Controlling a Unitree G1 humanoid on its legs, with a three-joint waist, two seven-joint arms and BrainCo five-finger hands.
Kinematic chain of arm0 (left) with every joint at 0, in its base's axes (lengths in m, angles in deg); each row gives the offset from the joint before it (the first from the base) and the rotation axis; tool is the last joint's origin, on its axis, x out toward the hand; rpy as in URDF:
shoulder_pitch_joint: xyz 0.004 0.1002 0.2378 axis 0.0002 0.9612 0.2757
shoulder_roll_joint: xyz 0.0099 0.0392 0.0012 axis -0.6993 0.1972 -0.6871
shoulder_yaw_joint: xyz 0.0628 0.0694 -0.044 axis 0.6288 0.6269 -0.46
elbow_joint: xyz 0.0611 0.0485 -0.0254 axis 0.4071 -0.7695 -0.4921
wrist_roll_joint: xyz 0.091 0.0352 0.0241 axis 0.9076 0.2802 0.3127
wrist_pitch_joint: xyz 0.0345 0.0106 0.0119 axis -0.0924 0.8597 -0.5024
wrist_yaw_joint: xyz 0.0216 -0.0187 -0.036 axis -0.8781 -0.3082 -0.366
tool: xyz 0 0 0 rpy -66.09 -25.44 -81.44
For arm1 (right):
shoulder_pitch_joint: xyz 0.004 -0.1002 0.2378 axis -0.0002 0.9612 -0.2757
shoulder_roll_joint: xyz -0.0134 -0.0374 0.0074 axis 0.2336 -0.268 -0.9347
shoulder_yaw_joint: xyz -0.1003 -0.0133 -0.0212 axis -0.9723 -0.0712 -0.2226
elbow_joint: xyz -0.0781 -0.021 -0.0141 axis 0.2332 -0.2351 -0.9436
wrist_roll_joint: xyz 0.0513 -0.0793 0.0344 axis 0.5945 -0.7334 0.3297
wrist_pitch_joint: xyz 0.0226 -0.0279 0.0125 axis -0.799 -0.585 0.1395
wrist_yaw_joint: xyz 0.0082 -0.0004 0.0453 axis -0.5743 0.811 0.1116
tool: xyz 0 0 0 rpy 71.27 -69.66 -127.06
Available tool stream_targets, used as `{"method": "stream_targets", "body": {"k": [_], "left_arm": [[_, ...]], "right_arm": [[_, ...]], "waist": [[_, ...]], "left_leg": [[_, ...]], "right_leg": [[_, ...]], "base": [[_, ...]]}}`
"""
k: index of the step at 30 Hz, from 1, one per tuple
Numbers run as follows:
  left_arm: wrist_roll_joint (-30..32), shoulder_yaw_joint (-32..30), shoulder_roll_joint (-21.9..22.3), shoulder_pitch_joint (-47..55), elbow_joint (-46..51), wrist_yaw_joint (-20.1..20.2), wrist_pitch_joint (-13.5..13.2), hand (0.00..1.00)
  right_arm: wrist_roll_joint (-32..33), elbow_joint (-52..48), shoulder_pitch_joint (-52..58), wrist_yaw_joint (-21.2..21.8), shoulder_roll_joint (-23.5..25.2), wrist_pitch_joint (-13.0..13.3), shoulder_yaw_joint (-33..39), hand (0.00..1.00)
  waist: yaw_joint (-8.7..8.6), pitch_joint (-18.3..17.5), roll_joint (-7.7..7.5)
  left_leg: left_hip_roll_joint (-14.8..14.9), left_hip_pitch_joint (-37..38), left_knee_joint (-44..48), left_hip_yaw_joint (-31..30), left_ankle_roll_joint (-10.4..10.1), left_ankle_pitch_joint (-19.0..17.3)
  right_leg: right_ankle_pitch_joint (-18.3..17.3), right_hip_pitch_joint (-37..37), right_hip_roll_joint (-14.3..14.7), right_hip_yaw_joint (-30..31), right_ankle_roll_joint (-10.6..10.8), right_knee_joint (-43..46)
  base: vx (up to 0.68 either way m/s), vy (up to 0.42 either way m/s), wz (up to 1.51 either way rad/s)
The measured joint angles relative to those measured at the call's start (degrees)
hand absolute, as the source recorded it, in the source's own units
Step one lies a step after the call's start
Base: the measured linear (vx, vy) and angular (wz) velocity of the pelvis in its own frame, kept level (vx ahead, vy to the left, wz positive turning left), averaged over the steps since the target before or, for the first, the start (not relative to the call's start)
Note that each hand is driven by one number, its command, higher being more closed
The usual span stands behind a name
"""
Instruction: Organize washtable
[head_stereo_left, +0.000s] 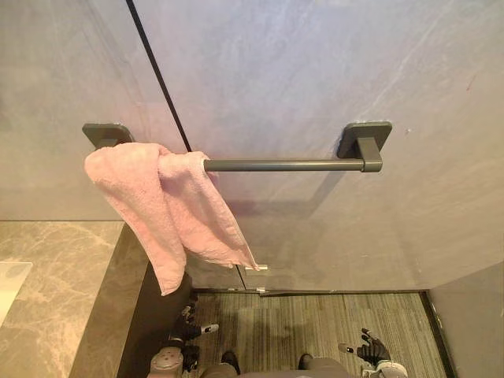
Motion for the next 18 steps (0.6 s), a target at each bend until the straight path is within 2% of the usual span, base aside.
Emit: {"method": "stream_targets", "body": {"k": [5, 7, 11, 14, 18], "left_arm": [[-0.1, -0.1, -2.2, 0.9, 1.8, 0.0, 0.0, 0.0], [-0.2, -0.1, -2.6, 2.4, 6.4, 0.0, 0.0, 0.0], [-2.2, -0.2, -2.5, 6.6, 21.2, 0.1, -0.5, 0.0], [-4.0, -0.7, -2.5, 7.7, 27.2, 0.7, -1.8, 0.0], [-5.4, -0.8, -2.3, 8.3, 32.2, 1.2, -2.3, 0.0]], "right_arm": [[0.0, 0.1, 0.5, 0.0, -0.2, 0.0, 0.0, 0.0], [0.0, 0.0, 0.6, 0.0, -0.4, 0.0, 0.0, 0.0], [0.0, -2.7, 1.4, 0.0, -0.5, 0.2, -0.1, 0.0], [-0.2, -3.0, 2.0, 0.0, -1.0, 0.4, -0.1, 0.0], [-1.1, -3.0, 1.5, 0.1, -1.2, 0.6, -0.2, 0.0]], "waist": [[0.02, -0.8, -1.34], [0.19, -0.9, -1.52], [0.01, -1.2, -1.01], [0.13, -1.8, -0.23], [0.34, -1.8, -0.21]], "left_leg": [[-0.3, 0.5, -2.9, -1.5, 0.2, 1.9], [-0.4, 0.5, -2.9, -1.9, 0.3, 1.9], [-1.0, -0.1, -2.9, -3.7, 0.5, 2.1], [-1.2, -0.3, -3.0, -4.6, 0.5, 2.1], [-1.1, -0.3, -2.9, -5.3, 0.5, 2.1]], "right_leg": [[0.0, -0.2, 0.0, -1.0, 0.0, 0.0], [0.0, -0.3, -0.1, -1.1, 0.0, 0.0], [-0.4, -0.2, -0.7, -2.6, 0.6, -0.1], [-0.5, 0.2, -0.8, -3.3, 0.7, -0.2], [-0.5, 1.2, -0.6, -3.9, 0.6, -0.5]], "base": [[-0.05, -0.004, 0.13], [-0.05, 0.003, 0.08], [-0.01, 0.009, 0.17], [0.04, 0.001, 0.16], [0.04, -0.013, 0.1]]}}
